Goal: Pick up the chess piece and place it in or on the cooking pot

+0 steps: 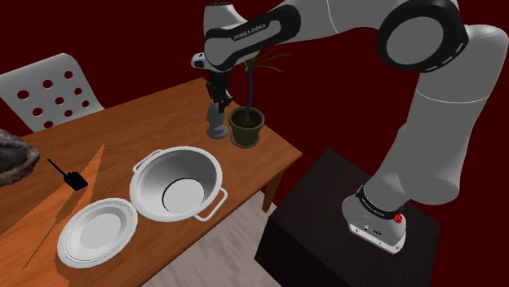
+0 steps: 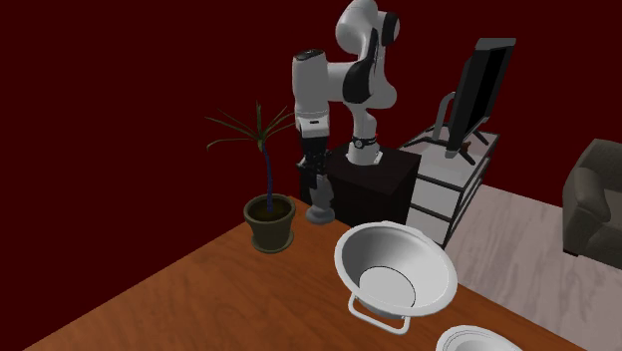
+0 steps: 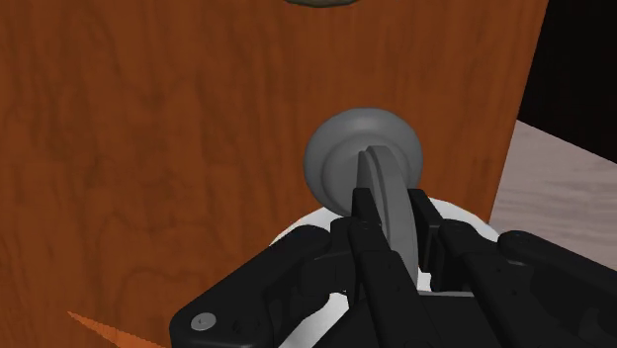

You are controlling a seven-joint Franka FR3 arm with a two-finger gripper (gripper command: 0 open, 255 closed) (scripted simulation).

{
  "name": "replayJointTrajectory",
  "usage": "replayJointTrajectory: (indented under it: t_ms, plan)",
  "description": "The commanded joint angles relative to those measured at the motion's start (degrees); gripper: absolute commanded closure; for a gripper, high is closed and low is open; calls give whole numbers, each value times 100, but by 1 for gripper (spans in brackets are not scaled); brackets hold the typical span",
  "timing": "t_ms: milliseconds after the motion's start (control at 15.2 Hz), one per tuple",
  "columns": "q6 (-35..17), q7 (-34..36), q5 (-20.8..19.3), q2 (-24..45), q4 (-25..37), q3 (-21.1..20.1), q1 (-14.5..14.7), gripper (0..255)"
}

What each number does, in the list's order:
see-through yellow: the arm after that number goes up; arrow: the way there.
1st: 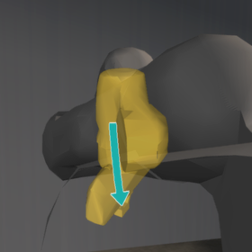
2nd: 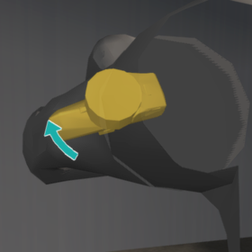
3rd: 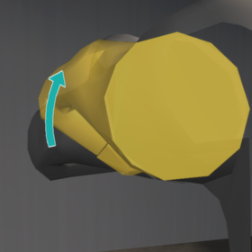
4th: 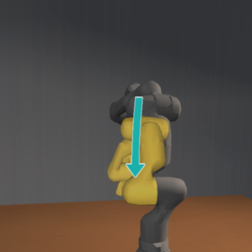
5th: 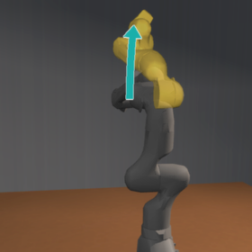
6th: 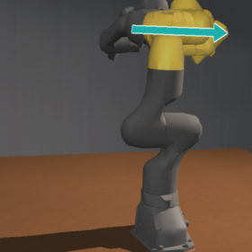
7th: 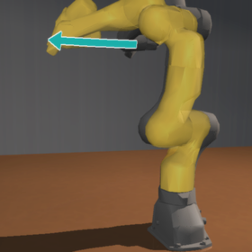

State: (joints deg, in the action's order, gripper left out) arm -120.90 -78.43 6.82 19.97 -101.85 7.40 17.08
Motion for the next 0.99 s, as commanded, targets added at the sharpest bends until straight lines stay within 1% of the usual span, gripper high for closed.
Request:
replayJointTrajectory:
  t_ms: [0,462,924]
  plan:
    - [63,252,-29,-2,77,-70,160,255]
    - [301,1123,-125,139,517,-319,721,255]
    - [676,1952,-221,537,1342,-540,1264,255]
